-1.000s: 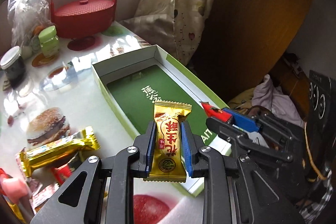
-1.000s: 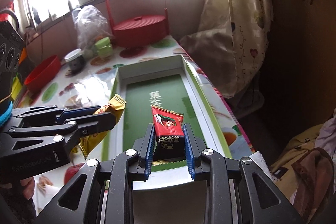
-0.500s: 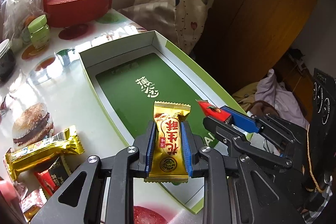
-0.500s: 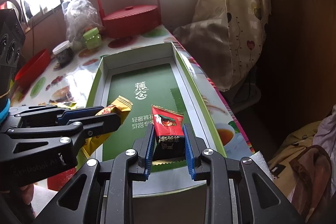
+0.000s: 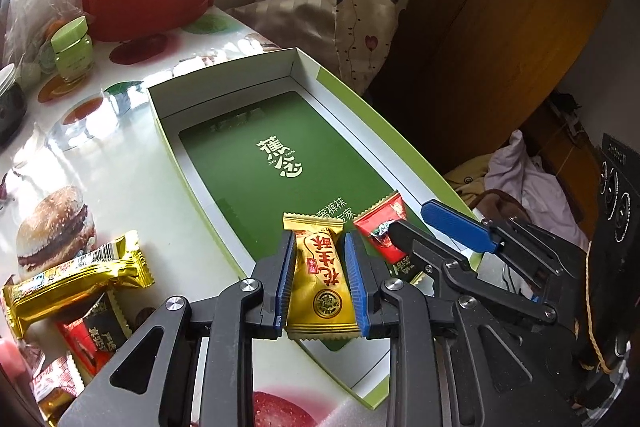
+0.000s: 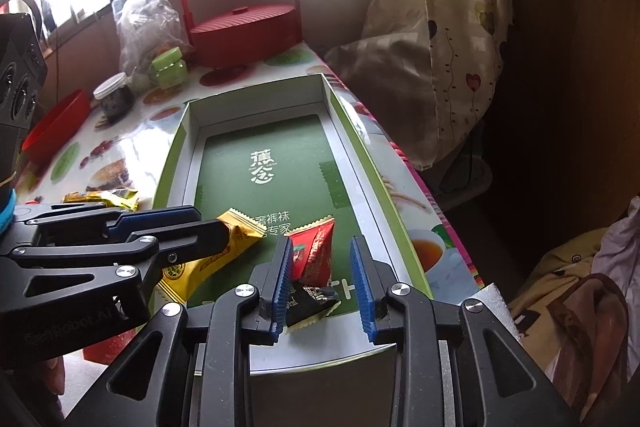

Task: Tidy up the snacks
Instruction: 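Open the right gripper to drop the red candy while the left gripper releases the peanut candy into the box, then move both open grippers back to the snack pile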

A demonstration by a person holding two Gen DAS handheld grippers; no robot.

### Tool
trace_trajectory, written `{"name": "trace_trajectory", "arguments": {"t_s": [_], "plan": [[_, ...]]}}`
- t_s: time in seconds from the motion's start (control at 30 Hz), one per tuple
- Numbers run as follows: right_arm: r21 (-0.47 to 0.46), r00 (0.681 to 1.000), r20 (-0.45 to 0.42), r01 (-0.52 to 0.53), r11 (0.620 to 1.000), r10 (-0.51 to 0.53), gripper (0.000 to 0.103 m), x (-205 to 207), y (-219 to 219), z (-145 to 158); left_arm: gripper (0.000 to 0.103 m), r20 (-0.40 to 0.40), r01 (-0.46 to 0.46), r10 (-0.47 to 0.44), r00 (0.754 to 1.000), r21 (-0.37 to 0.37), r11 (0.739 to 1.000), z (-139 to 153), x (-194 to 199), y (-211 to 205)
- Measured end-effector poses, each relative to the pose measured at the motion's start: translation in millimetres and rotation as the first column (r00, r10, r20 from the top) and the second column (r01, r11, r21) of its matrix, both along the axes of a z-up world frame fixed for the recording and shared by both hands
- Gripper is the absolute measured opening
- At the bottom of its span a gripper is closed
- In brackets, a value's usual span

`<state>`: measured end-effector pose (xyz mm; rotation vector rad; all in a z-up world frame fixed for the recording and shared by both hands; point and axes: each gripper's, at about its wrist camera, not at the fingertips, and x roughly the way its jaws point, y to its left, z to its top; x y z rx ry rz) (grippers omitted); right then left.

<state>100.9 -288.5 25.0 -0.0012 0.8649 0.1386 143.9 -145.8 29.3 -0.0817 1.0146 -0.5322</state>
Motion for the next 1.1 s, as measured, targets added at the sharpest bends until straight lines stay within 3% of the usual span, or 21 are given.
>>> {"name": "trace_trajectory", "arguments": {"t_s": [0.13,0.77,0.8,0.87,1.1], "plan": [[-0.005,1.0,0.002,0.007,1.0,-0.007,0.031,-1.5,-1.2,0.1,0.033,0.01,0.003,-0.003,1.0,-0.017,1.0,4.8,-3.8,3.4],[0.037,0.997,0.067,0.022,0.999,-0.025,0.041,-27.6,9.1,28.1,0.034,0.09,-0.048,0.051,0.995,-0.04,0.998,34.3,-39.3,45.7],[0.042,0.997,0.072,0.016,0.999,-0.019,0.041,-29.5,11.5,30.0,0.035,0.096,-0.059,0.062,0.993,-0.037,0.998,35.3,-42.9,51.2],[0.05,0.997,0.077,0.0,0.999,-0.004,0.041,-32.4,17.6,32.7,0.05,0.101,-0.075,0.078,0.992,-0.034,0.997,35.9,-46.6,59.9],[0.057,0.995,0.084,-0.05,0.997,0.045,0.042,-41.1,40.3,36.4,0.052,0.114,-0.127,0.129,0.985,-0.03,0.991,38.2,-62.4,91.2]]}}
